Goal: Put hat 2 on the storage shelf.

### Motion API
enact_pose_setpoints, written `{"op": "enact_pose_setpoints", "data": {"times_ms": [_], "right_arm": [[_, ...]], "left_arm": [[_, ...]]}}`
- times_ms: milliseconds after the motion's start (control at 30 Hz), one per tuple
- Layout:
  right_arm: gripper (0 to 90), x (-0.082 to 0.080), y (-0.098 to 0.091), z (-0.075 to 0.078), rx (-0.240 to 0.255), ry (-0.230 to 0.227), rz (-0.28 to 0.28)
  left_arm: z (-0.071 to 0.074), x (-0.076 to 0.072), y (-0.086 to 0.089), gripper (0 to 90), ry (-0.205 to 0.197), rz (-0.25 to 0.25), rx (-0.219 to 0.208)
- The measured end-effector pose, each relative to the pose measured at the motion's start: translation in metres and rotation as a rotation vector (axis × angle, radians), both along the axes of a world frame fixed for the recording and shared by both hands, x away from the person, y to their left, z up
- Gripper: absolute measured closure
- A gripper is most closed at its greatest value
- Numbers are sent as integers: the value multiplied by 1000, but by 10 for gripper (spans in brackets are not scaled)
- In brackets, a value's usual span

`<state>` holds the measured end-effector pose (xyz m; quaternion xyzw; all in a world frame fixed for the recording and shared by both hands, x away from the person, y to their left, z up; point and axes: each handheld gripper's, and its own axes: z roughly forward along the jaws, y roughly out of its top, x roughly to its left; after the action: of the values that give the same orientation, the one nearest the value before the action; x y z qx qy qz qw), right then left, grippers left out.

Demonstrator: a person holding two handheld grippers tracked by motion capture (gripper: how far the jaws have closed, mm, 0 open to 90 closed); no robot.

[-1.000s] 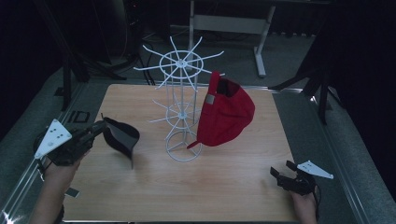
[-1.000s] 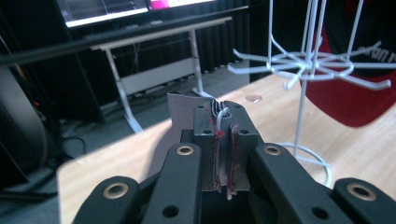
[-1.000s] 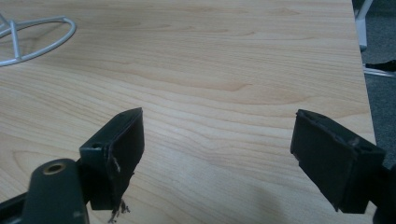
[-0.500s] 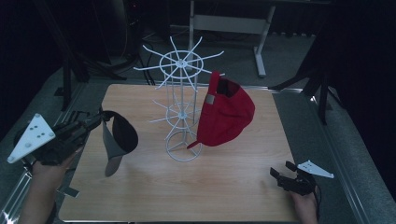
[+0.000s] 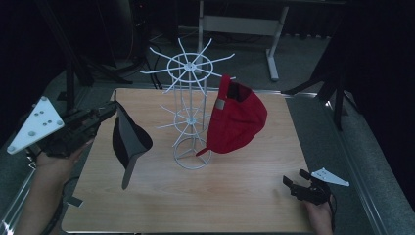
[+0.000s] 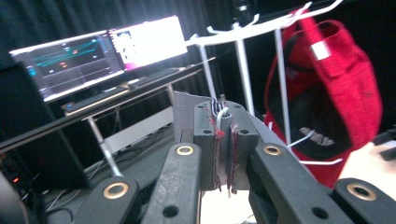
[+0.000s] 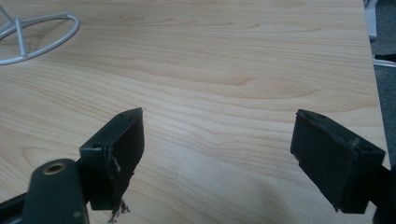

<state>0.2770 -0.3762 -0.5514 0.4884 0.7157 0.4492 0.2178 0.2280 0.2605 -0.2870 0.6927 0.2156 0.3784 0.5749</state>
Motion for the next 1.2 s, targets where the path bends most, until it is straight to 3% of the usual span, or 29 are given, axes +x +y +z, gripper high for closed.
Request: {"op": "enact_pose_setpoints", "data": {"times_ms": [300, 533, 733, 1200], "right_arm": [[173, -1, 1, 0, 1, 2, -1], [173, -1, 1, 0, 5, 2, 0], [173, -1, 1, 0, 3, 7, -2], [173, -1, 1, 0, -2, 10, 2]], "left_arm": [[19, -7, -12, 853, -36, -56, 19], [34, 2, -26, 853, -64, -125, 22], [45, 14, -39, 853, -46, -157, 29], [62, 23, -82, 852, -33, -224, 58]]}}
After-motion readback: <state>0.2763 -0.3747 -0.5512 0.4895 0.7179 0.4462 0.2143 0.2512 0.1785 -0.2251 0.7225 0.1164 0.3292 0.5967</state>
